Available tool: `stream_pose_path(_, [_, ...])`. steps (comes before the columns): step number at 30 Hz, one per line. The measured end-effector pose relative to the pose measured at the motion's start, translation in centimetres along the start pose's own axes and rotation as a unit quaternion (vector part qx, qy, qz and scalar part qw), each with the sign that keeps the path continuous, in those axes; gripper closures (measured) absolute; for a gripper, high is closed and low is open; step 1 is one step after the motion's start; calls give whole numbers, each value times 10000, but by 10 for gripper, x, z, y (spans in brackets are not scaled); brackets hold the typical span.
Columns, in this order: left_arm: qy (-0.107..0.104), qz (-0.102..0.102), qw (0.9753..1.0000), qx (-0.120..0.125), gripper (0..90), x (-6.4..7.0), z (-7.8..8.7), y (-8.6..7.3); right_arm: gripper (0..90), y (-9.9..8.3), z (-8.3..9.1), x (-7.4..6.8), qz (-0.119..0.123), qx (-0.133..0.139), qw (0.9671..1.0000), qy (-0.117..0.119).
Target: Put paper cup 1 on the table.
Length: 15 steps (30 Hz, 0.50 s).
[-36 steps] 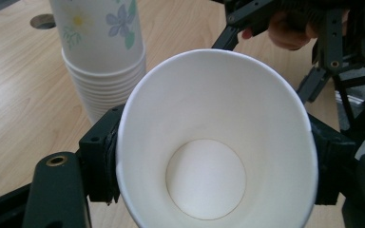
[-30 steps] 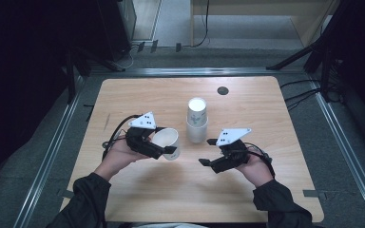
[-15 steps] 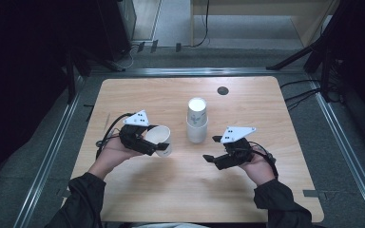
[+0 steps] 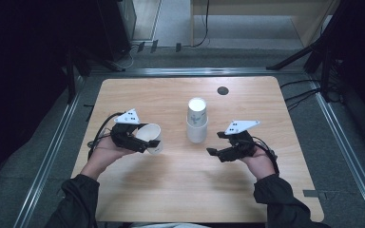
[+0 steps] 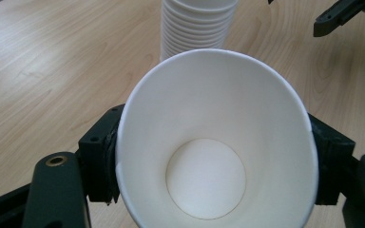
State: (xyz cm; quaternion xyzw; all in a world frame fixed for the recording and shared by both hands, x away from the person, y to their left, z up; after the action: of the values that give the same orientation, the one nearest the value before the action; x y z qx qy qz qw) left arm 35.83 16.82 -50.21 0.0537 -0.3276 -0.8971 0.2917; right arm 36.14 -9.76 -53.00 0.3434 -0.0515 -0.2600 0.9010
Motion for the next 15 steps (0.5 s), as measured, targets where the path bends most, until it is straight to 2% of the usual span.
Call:
stream_pose_path(11, [220,232,9995,-29,245,-18,2,-13,244,1,-5,4,-26,-122,9999,57])
stream_pose_path(15, [331,387,9987,-86,245,-29,2,-20,243,2,-7,4,-26,-136,9998,118])
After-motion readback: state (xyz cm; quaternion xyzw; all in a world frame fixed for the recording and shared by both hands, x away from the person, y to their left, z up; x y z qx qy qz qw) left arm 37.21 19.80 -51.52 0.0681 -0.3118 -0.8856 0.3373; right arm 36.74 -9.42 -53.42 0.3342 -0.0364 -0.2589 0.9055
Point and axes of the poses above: each handheld gripper's, and its own axes: z roughly backward along the jaws, y roughly out of its top, x roughly to its right, the point moved 8 cm from there along -z, roughly forward along the jaws, and after that the axes turned 12 degrees about -x, right-handed, at the moved point
